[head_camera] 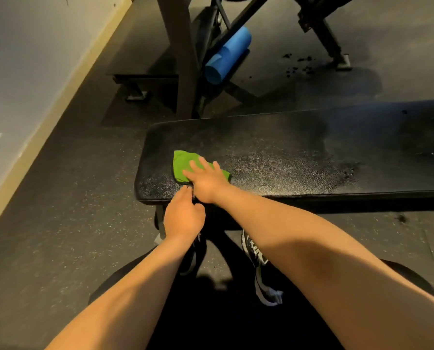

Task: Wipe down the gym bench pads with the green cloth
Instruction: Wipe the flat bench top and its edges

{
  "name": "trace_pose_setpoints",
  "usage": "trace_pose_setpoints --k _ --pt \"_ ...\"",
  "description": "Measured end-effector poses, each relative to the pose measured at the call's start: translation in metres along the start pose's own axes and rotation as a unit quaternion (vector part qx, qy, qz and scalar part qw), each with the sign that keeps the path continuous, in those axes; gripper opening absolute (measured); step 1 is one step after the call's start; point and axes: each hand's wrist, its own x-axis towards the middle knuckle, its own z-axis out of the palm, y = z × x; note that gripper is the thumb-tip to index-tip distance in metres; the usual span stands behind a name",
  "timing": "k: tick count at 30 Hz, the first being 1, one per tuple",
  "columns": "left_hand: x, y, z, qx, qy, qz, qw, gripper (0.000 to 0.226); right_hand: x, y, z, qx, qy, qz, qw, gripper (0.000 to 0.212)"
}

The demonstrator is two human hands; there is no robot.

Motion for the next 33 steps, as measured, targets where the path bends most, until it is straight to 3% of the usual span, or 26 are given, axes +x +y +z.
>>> trace_pose_setpoints --k 2,4,8,11,13,16,20,23,25,30,33 --pt "0.002 -0.009 -0.007 0.03 0.017 -0.01 0.999 0.057 0.005 0.0 0.007 -0.016 -0.001 -0.054 0.998 0.064" --pt "0.008 -0.018 -0.011 0.068 0.027 -0.03 0.997 0.056 0.01 0.014 0.006 -0.02 0.023 -0.055 0.998 0.068" --pt "0.022 -0.031 -0.013 0.066 0.028 -0.075 0.995 0.057 0.026 0.037 -0.006 0.012 0.114 0.111 0.987 0.068" --pt "0.025 -0.041 -0.012 0.042 0.044 -0.081 0.995 0.071 0.046 0.027 -0.011 0.032 0.124 0.181 0.975 0.068" --pt "0.027 -0.049 -0.012 0.005 0.071 -0.084 0.994 0.085 0.062 0.01 -0.009 0.027 0.111 0.14 0.983 0.066" --pt "0.03 -0.056 -0.011 -0.023 0.095 -0.077 0.992 0.099 0.073 -0.024 -0.001 0.013 0.067 -0.013 0.998 0.064" --pt "0.031 -0.053 -0.009 -0.04 0.112 -0.091 0.989 0.103 0.062 -0.04 0.009 -0.001 0.002 -0.13 0.991 0.069" --pt "0.026 -0.04 -0.005 0.007 0.103 -0.097 0.99 0.089 0.041 -0.025 0.014 0.009 0.011 -0.14 0.99 0.068" --pt "0.023 -0.029 0.001 0.02 0.097 -0.059 0.993 0.077 0.019 -0.013 0.016 0.018 0.027 -0.125 0.992 0.066" --pt "0.003 0.004 0.015 -0.006 0.051 0.03 0.998 0.084 -0.048 0.034 0.017 0.022 0.07 -0.035 0.997 0.058" --pt "-0.001 0.013 0.016 0.055 0.011 0.051 0.997 0.064 -0.092 0.072 0.019 0.013 0.083 0.03 0.996 0.056"
